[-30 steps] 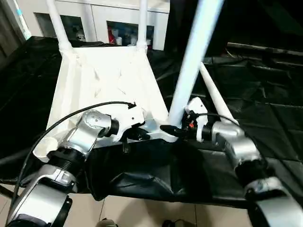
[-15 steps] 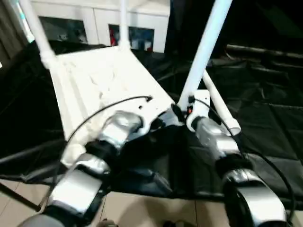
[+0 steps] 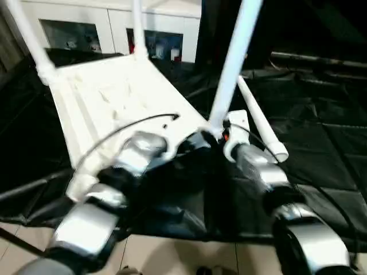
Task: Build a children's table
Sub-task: Rotate leg to tighten
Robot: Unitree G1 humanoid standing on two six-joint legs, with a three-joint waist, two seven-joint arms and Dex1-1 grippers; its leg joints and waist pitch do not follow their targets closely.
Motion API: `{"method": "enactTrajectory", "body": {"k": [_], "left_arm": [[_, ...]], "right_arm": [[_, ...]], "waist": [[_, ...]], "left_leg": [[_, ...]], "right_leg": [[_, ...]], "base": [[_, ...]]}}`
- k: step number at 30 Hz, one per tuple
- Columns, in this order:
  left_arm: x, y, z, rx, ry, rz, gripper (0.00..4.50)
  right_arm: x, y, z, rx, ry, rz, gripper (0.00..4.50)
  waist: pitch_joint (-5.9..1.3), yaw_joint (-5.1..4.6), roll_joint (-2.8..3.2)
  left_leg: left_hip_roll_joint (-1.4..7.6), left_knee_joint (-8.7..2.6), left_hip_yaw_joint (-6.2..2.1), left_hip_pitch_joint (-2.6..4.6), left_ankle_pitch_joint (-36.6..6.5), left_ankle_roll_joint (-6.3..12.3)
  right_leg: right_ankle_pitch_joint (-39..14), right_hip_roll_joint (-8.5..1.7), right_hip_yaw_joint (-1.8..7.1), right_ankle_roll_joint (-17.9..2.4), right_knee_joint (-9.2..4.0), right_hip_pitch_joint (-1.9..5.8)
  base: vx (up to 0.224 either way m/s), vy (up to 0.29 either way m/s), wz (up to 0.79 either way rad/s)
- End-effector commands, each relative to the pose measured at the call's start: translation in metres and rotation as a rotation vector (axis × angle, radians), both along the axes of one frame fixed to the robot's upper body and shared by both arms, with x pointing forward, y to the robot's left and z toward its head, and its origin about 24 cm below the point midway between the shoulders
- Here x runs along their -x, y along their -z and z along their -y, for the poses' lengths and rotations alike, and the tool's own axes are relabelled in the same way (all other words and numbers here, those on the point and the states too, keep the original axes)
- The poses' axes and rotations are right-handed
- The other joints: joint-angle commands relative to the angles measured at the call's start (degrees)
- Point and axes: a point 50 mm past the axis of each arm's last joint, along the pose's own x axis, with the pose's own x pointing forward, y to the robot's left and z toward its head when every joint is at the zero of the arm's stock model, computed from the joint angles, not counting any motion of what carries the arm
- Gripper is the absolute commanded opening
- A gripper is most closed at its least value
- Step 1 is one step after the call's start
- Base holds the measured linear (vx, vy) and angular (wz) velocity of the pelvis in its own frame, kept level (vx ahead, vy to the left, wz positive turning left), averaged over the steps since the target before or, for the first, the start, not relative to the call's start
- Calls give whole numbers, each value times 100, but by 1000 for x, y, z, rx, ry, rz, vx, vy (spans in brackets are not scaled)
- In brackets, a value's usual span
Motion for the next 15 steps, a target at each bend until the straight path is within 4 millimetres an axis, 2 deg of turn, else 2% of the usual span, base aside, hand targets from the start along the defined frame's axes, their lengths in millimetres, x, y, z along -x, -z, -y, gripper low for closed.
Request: {"method": "enactTrajectory", "body": {"k": [1,3,4,5,7,12,14,15], "left_arm": [[3,-8,4,36,88,33,0],[9,-9,-3,38,179,24,0],[11,-8,-5,40,202,8,0],[11,-8,-5,40,202,8,0],[16,-9,-9,46,265,-5,0],[23,-7,-18,29,342,-52,0],[23,-8,-20,23,343,-50,0],[23,-8,-21,22,344,-49,0]], "right_arm": [[3,-1,6,34,-82,-3,347],[4,-7,19,56,-163,14,347],[5,-9,22,56,-197,19,347],[5,-9,22,56,-197,19,347],[8,-13,26,65,-273,27,347],[15,-18,31,106,-437,12,347],[16,-19,31,119,-463,6,347],[15,-19,31,119,-468,6,330]], "waist": [[-418,29,25],[-424,49,34],[-424,44,31],[-430,52,60],[-435,68,56],[-422,122,74],[-416,120,67],[-409,120,54]], "left_leg": [[-1,-365,45,-72,-779,449],[20,-358,48,-68,-743,487],[22,-358,51,-77,-726,513],[33,-358,47,-75,-672,529],[40,-353,55,-69,-621,538],[54,-356,70,-40,-625,513],[51,-361,69,-50,-679,471],[44,-364,71,-55,-718,435]], "right_leg": [[-1847,-303,296,-689,-475,455],[-1550,-306,313,-855,-440,467],[-1436,-302,317,-902,-424,473],[-1239,-309,324,-996,-392,476],[-1055,-316,332,-1108,-367,486],[-1000,-314,345,-1168,-359,473],[-1107,-314,342,-1137,-369,477],[-1228,-314,340,-1080,-383,479]], "base": [[0,0,0],[0,0,0],[0,0,0],[0,0,0],[0,0,0],[0,0,0],[0,0,0],[0,0,0]]}}
